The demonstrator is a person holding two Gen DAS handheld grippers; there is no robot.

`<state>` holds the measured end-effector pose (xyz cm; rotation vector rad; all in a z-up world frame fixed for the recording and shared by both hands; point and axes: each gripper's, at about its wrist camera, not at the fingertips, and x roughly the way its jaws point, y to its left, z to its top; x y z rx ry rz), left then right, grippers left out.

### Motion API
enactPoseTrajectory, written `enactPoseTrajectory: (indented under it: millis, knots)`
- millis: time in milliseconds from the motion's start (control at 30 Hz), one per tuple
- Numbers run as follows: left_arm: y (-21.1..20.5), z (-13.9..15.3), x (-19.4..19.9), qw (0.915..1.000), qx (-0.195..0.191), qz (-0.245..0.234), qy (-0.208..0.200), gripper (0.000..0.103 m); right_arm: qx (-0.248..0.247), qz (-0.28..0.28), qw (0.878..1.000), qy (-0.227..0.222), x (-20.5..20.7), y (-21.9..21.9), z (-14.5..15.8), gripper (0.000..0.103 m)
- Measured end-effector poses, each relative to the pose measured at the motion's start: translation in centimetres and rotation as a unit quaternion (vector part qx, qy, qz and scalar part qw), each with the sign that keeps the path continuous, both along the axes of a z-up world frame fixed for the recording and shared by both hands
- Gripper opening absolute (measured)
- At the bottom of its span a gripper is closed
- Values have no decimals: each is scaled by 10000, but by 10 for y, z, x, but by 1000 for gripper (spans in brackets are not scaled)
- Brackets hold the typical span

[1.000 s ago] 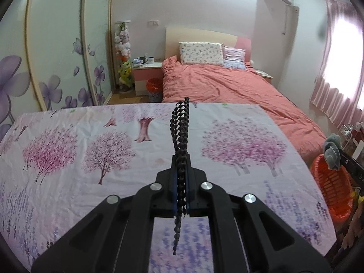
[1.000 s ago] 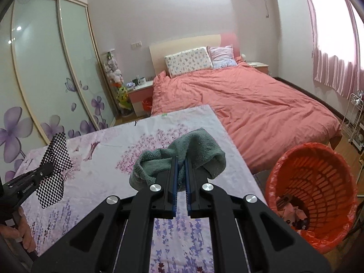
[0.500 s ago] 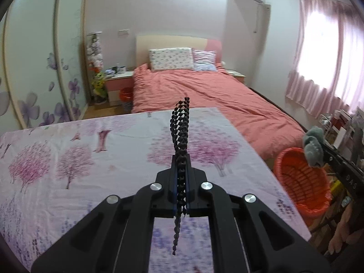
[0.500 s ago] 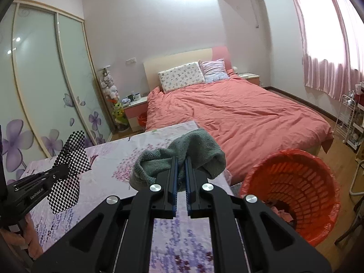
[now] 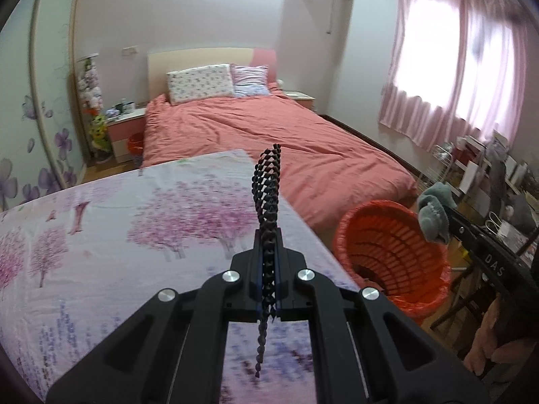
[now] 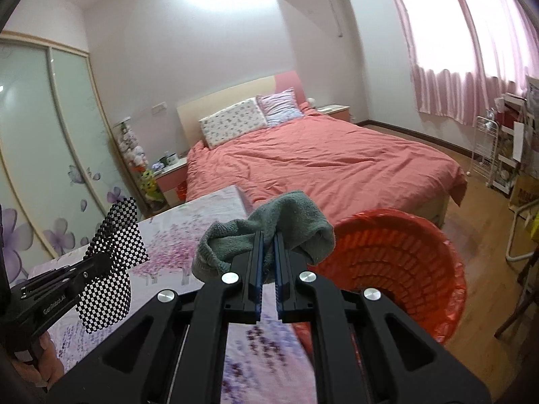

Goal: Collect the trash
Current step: 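Carry mesh mat and towel over the orange basket and open both tools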

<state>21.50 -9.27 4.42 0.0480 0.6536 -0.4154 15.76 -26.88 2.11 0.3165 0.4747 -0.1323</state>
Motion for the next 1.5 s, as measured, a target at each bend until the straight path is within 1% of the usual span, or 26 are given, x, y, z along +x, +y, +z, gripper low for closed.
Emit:
enactPoseTrajectory:
  millis: [167,367,600,700,867,967,1033,1067,1100,1200,1267,1333,1400,1433,1467,1500]
  knots:
    - [-38,-5,-4,9995,-20,-328,28,6,58,-217,9997,66,-6,-22,-9,6]
    - [-88,-19,-8,9973,2,-723,117,6,188,-501,9985,142,-12,-53,-21,6]
    - [-134,-37,-6,9944,58,-1024,258,6,337,-694,9967,240,-11,-79,-33,6]
    - [-153,-46,-2,9927,33,-1141,385,6,370,-740,9962,282,-9,-88,-39,6]
    - [-184,-61,2,9894,65,-1361,495,6,567,-831,9942,375,-5,-107,-50,6]
    - [-195,-66,6,9883,102,-1432,523,7,774,-831,9927,414,-2,-119,-55,6]
    - [-199,-71,11,9883,118,-1406,585,16,859,-805,9918,490,2,-125,-59,8]
    - [-199,-73,14,9884,124,-1384,613,27,892,-788,9915,519,3,-128,-61,8]
    - [-199,-74,17,9888,136,-1342,637,33,953,-777,9908,561,5,-129,-64,10]
    - [-197,-79,22,9897,213,-1260,638,34,1069,-744,9894,635,6,-132,-71,18]
    - [-190,-83,25,9908,260,-1155,656,36,1090,-734,9890,684,6,-130,-74,27]
    - [-181,-84,29,9920,282,-1039,660,37,1047,-749,9890,731,4,-126,-75,39]
    - [-170,-82,30,9930,296,-948,643,38,963,-781,9894,750,1,-122,-73,44]
    - [-165,-80,30,9935,309,-902,614,39,876,-806,9901,745,-2,-118,-70,51]
    - [-158,-78,29,9943,319,-851,562,42,752,-849,9909,718,-6,-114,-65,56]
    - [-149,-75,26,9952,332,-781,480,47,612,-898,9919,651,-11,-110,-60,67]
